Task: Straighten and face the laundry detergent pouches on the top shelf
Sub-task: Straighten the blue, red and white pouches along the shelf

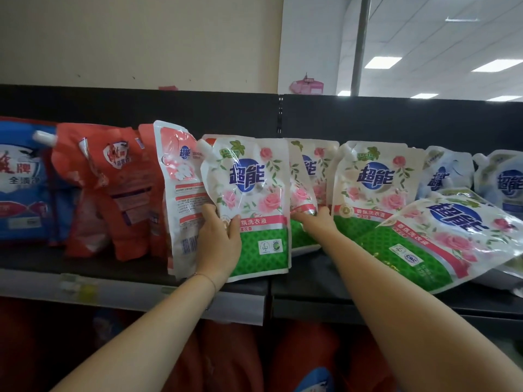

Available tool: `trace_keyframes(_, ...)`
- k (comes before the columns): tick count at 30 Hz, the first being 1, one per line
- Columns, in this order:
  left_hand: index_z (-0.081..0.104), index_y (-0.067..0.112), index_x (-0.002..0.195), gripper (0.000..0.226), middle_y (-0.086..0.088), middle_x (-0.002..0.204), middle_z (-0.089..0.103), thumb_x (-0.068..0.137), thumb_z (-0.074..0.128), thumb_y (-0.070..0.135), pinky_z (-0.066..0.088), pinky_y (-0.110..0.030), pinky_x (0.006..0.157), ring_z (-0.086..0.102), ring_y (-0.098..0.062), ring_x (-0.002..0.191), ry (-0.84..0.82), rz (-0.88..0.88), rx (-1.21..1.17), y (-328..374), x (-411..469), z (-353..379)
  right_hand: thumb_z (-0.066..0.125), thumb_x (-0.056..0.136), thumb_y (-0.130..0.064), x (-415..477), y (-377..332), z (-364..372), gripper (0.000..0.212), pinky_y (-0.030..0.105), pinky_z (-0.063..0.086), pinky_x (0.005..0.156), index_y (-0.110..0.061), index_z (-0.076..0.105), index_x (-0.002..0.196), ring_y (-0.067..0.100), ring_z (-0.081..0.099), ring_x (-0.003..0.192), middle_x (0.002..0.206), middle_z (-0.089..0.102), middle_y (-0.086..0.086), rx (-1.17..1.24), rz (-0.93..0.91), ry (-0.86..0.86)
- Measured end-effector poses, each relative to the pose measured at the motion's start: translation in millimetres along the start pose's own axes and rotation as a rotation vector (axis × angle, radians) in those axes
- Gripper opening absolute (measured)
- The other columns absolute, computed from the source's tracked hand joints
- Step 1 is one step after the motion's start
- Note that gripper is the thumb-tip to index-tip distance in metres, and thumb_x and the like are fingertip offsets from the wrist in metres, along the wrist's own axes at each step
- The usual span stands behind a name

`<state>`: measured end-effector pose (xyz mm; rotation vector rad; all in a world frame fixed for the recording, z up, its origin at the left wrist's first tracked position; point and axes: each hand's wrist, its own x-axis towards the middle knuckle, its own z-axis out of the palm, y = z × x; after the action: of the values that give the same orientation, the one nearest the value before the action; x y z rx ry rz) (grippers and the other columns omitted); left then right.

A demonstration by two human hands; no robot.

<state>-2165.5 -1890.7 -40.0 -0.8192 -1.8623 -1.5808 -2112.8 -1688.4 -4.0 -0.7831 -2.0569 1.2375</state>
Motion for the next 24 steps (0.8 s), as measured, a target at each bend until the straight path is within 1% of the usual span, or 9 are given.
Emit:
trace_keyframes(2, 0.029, 0.018, 0.099, 0.039, 0.004, 0.089, 0.058, 0.088, 0.066, 0.029, 0.051, -0.031, 0.06, 0.063, -0.016, 0.078, -0.024, 0.0, -0.044, -1.1, -1.7, -1.8, 0.073, 0.073, -0.047, 6.9, 0.7, 1.3, 0.09, 0.047, 0.04, 0.104, -0.006, 0.029, 0.14, 0.033, 0.044, 0.124, 0.136, 0.042, 0.015, -0.239, 0.026, 0.018)
trace_keyframes(4, 0.03, 0.019, 0.103, 0.062, 0.008, 0.095, 0.06, 0.072, 0.08, 0.039, 0.054, -0.025, 0.065, 0.065, -0.008, 0.081, -0.07, 0.008, -0.062, -0.6, -5.1, -4.6, 0.075, 0.073, -0.046, 10.1, -2.0, -0.3, 0.092, 0.047, 0.039, 0.105, -0.004, 0.03, 0.141, 0.035, 0.043, 0.125, 0.138, 0.038, 0.017, -0.323, 0.071, 0.021)
trace_keyframes(7, 0.029, 0.018, 0.106, 0.076, 0.013, 0.101, 0.056, 0.061, 0.087, 0.037, 0.052, -0.017, 0.068, 0.063, 0.001, 0.082, -0.096, 0.026, -0.046, 2.0, -8.6, -4.6, 0.077, 0.074, -0.033, 10.0, -4.1, -4.0, 0.061, 0.038, 0.05, 0.091, 0.001, 0.052, 0.118, 0.027, 0.057, 0.103, 0.115, 0.059, 0.013, -0.188, 0.056, -0.052)
trace_keyframes(10, 0.024, 0.024, 0.105, 0.073, 0.011, 0.103, 0.05, 0.066, 0.085, 0.035, 0.051, -0.024, 0.074, 0.062, -0.009, 0.089, -0.056, 0.027, 0.009, 2.8, -6.8, 0.3, 0.077, 0.077, -0.021, 0.1, -5.7, -7.3, 0.032, 0.032, 0.051, 0.078, -0.008, 0.054, 0.094, 0.021, 0.059, 0.084, 0.09, 0.061, 0.006, -0.008, 0.056, -0.105)
trace_keyframes(13, 0.023, 0.022, 0.1, 0.068, 0.008, 0.101, 0.053, 0.07, 0.083, 0.031, 0.05, -0.03, 0.067, 0.064, -0.019, 0.09, -0.015, 0.021, 0.084, 2.6, -1.7, 5.9, 0.077, 0.076, -0.009, -5.7, -1.5, -8.5, 0.03, 0.033, 0.055, 0.075, -0.015, 0.055, 0.095, 0.022, 0.063, 0.083, 0.086, 0.062, 0.003, 0.104, 0.027, -0.075)
trace_keyframes(16, 0.022, 0.02, 0.098, 0.064, -0.006, 0.11, 0.059, 0.075, 0.08, 0.028, 0.049, -0.036, 0.065, 0.063, -0.028, 0.096, 0.056, -0.004, 0.172, 5.2, 2.6, 14.1, 0.064, 0.081, -0.003, -10.2, 2.3, -8.6, 0.022, 0.036, 0.055, 0.072, -0.021, 0.056, 0.092, 0.015, 0.059, 0.076, 0.088, 0.063, -0.002, 0.182, -0.076, 0.147)
trace_keyframes(18, 0.023, 0.018, 0.099, 0.056, -0.008, 0.111, 0.059, 0.08, 0.075, 0.025, 0.043, -0.034, 0.064, 0.061, -0.03, 0.096, 0.099, -0.023, 0.205, 5.9, 4.5, 22.7, 0.054, 0.084, -0.001, -20.2, 2.3, -7.1, 0.022, 0.029, 0.048, 0.062, -0.022, 0.056, 0.092, 0.012, 0.054, 0.07, 0.082, 0.059, -0.007, 0.209, -0.146, 0.299)
trace_keyframes(20, 0.027, 0.017, 0.1, 0.046, -0.008, 0.11, 0.056, 0.085, 0.07, 0.02, 0.04, -0.033, 0.064, 0.058, -0.029, 0.095, 0.127, 0.009, 0.218, 3.7, 6.3, 31.7, 0.049, 0.085, 0.0, -29.5, 6.6, -0.2, 0.02, 0.032, 0.045, 0.063, -0.019, 0.054, 0.087, 0.016, 0.053, 0.069, 0.076, 0.055, -0.007, 0.213, -0.192, 0.383)
trace_keyframes(24, 0.032, 0.016, 0.1, 0.039, -0.013, 0.099, 0.054, 0.083, 0.063, 0.0, 0.048, -0.041, 0.066, 0.054, -0.031, 0.086, 0.086, 0.219, 0.353, -2.9, 11.2, 44.2, 0.046, 0.087, 0.002, -44.3, 18.9, 18.8, 0.019, 0.035, 0.042, 0.062, -0.016, 0.048, 0.081, 0.019, 0.049, 0.068, 0.073, 0.051, -0.001, 0.092, -0.309, 0.349)
